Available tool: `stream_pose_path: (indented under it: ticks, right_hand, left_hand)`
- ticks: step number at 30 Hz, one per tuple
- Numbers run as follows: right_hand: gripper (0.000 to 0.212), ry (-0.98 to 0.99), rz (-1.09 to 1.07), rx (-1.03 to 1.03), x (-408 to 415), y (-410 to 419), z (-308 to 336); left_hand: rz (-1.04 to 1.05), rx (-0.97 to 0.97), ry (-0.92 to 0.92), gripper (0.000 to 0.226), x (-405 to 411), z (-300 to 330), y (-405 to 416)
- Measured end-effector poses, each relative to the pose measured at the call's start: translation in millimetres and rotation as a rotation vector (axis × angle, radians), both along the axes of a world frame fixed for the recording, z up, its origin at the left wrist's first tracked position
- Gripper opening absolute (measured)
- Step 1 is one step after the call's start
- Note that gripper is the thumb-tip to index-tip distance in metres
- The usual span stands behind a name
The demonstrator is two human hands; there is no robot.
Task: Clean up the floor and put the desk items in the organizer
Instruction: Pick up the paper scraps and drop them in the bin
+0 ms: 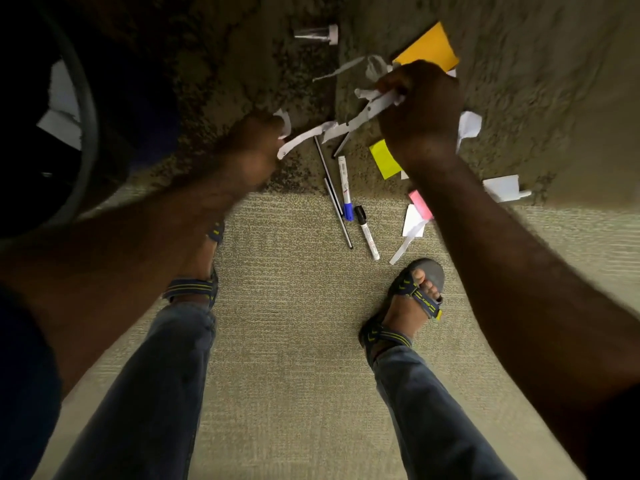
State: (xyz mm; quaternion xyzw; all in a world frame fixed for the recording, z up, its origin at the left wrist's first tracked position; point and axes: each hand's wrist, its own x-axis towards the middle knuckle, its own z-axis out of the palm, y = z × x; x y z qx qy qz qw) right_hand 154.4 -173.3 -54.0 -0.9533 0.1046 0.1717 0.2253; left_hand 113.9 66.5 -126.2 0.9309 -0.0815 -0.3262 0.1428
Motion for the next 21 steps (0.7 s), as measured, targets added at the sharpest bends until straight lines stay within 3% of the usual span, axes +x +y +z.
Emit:
stream_pose_path:
  ticks: [8, 16, 21]
  right_hand:
    - [0.025, -0.229, -0.146, 0.208, -5.2, 12.8, 80.4]
    - [0.015, -0.32, -0.175, 0.355, -2.1, 90.7, 173.0]
    - [0.009, -0.374, -0.102, 0.468, -14.5, 165.2, 201.6]
  left_hand:
    - [0.268, -0.13, -0.309, 0.019, -9.1, 86.0, 18.4]
    - [0.593, -0.346, -0.51, 0.014, -17.7, 189.3, 54.5]
    - [0.63, -0.264, -0.605, 0.021, -24.8, 220.2, 114.3]
